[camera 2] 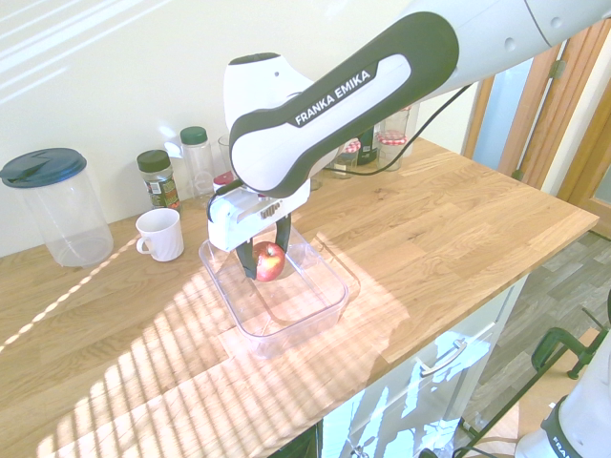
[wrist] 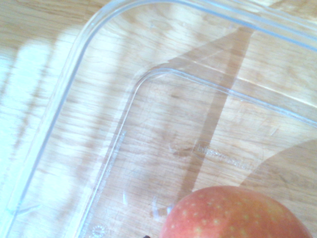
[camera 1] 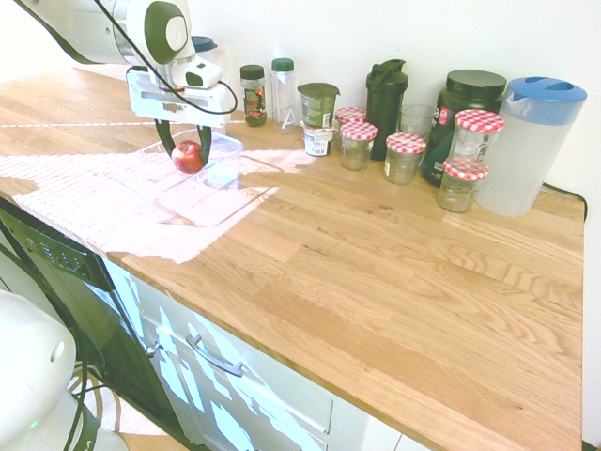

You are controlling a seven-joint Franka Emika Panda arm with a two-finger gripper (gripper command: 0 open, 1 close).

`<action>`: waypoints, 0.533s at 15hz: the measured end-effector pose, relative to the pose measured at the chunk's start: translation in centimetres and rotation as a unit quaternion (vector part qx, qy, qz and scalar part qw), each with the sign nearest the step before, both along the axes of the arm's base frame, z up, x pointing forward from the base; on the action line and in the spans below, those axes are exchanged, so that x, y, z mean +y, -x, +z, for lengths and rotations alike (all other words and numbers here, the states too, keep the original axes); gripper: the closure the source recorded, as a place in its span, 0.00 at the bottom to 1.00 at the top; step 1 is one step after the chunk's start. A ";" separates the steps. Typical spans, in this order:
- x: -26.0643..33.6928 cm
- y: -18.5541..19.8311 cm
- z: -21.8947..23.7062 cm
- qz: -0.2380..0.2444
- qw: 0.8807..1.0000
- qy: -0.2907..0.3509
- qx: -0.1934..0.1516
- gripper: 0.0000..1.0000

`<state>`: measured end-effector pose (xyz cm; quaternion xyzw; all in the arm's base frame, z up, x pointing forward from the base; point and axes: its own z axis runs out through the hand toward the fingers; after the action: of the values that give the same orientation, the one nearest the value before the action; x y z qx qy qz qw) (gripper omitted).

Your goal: Put the apple into the container

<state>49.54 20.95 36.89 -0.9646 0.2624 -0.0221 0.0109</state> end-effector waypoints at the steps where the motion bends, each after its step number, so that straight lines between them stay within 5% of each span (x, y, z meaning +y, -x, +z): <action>1: 0.0 0.2 -0.4 0.000 1.000 0.003 0.001 0.00; 8: 0.1 0.5 -1.0 -0.001 1.000 0.007 0.003 0.00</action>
<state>49.05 21.04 35.92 -0.9645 0.2631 -0.0210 0.0037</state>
